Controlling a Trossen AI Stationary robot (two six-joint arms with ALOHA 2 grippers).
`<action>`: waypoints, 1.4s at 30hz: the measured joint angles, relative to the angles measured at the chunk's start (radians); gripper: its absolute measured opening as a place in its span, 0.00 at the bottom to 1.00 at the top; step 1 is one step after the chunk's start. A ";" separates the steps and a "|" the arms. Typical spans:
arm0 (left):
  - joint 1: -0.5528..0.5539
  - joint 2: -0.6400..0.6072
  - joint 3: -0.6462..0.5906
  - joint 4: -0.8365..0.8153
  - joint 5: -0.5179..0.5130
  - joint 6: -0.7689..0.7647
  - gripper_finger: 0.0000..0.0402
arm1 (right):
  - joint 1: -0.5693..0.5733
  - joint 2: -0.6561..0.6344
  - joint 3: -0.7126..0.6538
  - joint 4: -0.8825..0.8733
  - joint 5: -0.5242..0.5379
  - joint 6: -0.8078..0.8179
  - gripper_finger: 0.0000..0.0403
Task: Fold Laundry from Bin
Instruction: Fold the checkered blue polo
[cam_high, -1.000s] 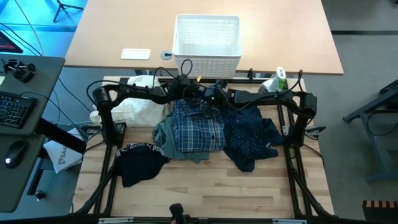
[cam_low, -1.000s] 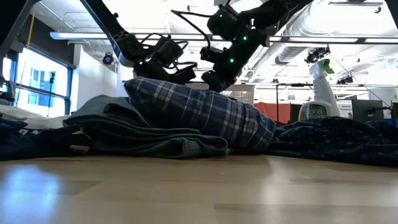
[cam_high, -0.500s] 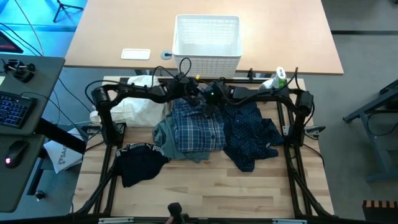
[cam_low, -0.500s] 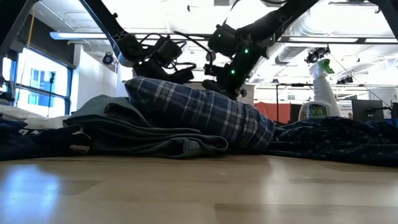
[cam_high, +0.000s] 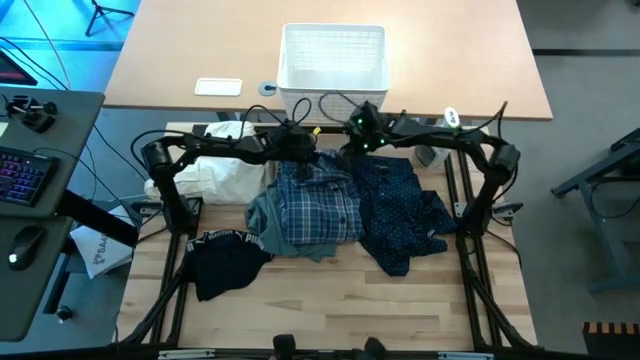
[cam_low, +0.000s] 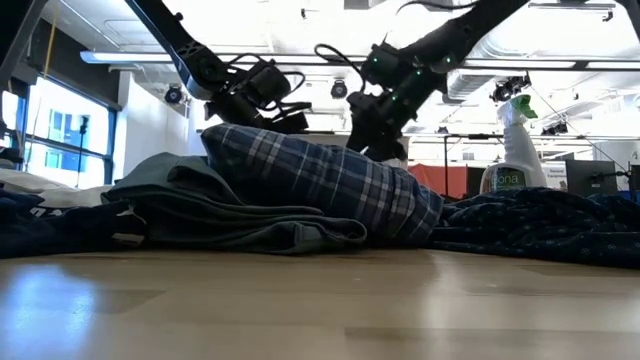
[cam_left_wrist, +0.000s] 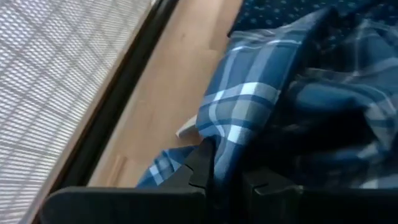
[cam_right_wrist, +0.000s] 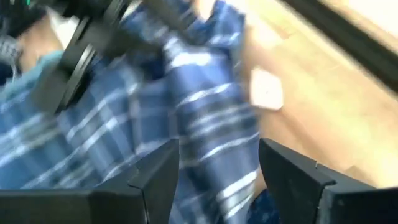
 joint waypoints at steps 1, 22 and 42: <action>0.000 0.000 0.000 -0.007 0.007 0.001 0.04 | -0.015 0.007 0.000 0.019 -0.009 0.012 0.54; -0.001 -0.079 -0.001 -0.040 -0.018 0.010 0.27 | -0.112 0.234 0.000 0.223 -0.549 -0.028 0.36; 0.216 -0.211 0.000 0.002 0.462 -0.141 0.32 | -0.024 -0.029 0.000 -0.085 -0.255 -0.434 0.02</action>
